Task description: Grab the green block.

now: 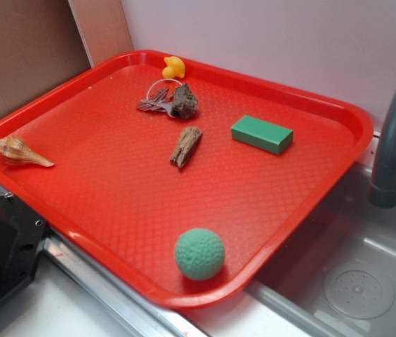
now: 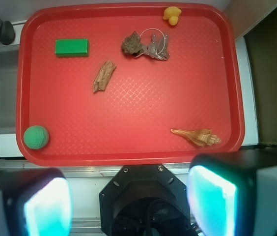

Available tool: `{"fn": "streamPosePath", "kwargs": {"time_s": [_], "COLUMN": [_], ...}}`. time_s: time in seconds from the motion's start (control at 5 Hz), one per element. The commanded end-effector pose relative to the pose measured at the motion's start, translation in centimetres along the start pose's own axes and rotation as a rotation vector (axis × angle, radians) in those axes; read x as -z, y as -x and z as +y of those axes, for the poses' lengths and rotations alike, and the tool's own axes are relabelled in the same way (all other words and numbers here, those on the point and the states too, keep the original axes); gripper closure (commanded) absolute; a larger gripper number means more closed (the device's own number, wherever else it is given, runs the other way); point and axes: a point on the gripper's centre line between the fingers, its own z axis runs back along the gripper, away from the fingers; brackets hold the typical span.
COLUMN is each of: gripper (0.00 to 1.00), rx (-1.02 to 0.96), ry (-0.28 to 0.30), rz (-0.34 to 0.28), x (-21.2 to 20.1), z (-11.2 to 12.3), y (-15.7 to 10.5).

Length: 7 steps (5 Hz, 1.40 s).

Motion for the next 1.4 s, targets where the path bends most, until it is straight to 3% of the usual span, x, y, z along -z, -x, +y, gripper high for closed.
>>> {"fn": "streamPosePath", "kwargs": {"time_s": [0.0, 0.2, 0.4, 0.6, 0.8, 1.0, 1.2], "gripper": [0.0, 0.0, 0.0, 0.0, 0.0, 0.0, 0.0], "rx": [0.0, 0.085, 0.245, 0.474, 0.642, 0.806, 0.921], "ry": [0.0, -0.214, -0.279, -0.17, -0.086, -0.009, -0.046], "rz": [0.0, -0.096, -0.161, -0.166, -0.134, -0.077, -0.028], "x": [0.0, 5.5, 7.9, 11.2, 15.8, 18.5, 21.3], "z": [0.0, 0.8, -0.8, -3.6, -7.3, -10.7, -11.3], "y": [0.0, -4.4, -8.6, -12.6, -16.2, -17.7, -17.0]}}
